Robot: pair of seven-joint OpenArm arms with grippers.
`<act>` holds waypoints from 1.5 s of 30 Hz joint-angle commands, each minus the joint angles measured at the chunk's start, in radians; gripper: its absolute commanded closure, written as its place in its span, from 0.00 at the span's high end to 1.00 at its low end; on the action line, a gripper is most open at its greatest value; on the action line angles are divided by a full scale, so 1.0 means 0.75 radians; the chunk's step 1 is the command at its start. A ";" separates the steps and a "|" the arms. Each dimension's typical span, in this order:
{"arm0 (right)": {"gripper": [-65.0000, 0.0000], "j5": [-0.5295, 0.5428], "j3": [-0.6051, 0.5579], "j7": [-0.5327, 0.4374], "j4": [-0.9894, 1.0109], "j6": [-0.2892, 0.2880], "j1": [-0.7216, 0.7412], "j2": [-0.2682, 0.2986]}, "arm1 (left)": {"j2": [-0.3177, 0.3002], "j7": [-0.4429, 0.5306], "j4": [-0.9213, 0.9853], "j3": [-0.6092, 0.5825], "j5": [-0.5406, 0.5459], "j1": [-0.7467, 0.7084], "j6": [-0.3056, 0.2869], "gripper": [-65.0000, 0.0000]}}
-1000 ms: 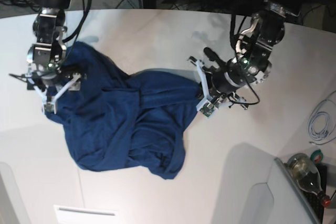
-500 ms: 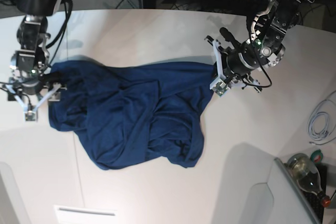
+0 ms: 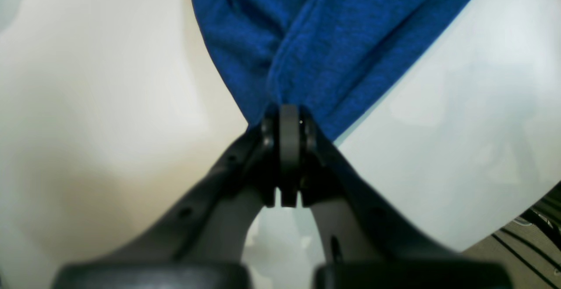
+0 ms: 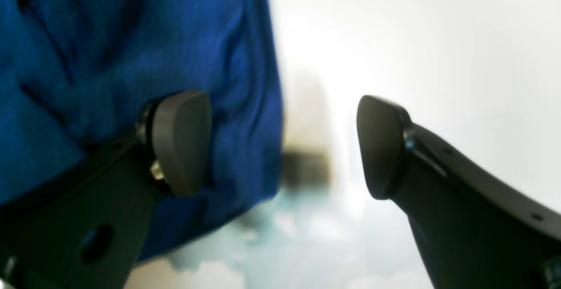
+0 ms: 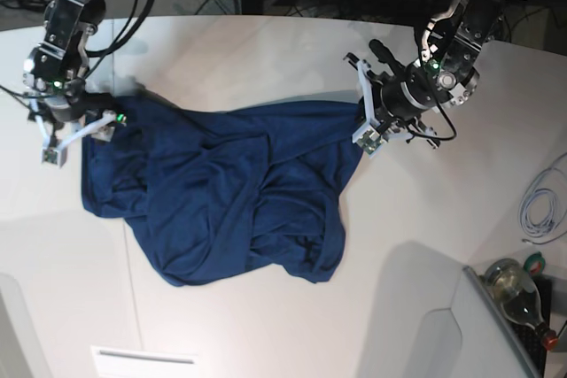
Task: Layout the t-shirt on the table in an organized manner, then fold the t-shirt properly
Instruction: 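Lift the shirt with both grippers and lay it flat, stretched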
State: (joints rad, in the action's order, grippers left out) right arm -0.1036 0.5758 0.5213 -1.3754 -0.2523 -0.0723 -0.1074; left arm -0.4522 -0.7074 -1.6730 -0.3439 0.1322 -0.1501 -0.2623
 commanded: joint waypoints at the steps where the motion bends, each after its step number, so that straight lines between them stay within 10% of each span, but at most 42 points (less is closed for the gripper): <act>1: 0.73 0.027 -0.002 -0.007 -0.010 -0.012 0.018 0.026 | -0.012 0.020 -0.027 0.009 -0.003 0.013 0.011 0.00; 4: 0.66 0.117 -0.006 0.069 -0.004 -0.012 0.011 0.036 | -0.010 0.020 -0.027 0.009 -0.003 0.015 0.011 0.00; 9: 0.00 0.215 0.000 0.249 -0.049 -0.012 0.022 0.083 | 0.007 0.020 -0.045 0.012 -0.003 0.025 0.011 0.00; 25: 0.00 0.348 0.000 0.540 -0.571 -0.010 -0.013 0.138 | 0.205 0.007 -0.229 -0.169 -0.001 0.207 0.011 0.00; 28: 0.00 0.331 -0.002 0.538 -0.571 -0.010 -0.013 0.146 | 0.234 -0.175 -0.322 -0.181 -0.001 0.260 0.011 0.00; 45: 0.00 0.313 -0.098 0.536 -0.569 -0.012 0.120 0.216 | 0.039 -0.269 -0.377 -0.179 -0.464 0.332 0.009 0.00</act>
State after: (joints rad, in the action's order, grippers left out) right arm 0.1291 0.5007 0.9443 -1.7790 -0.2619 -0.0021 0.0444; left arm -0.4202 -0.9295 -1.9369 -0.4862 -0.1967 0.0673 -0.2691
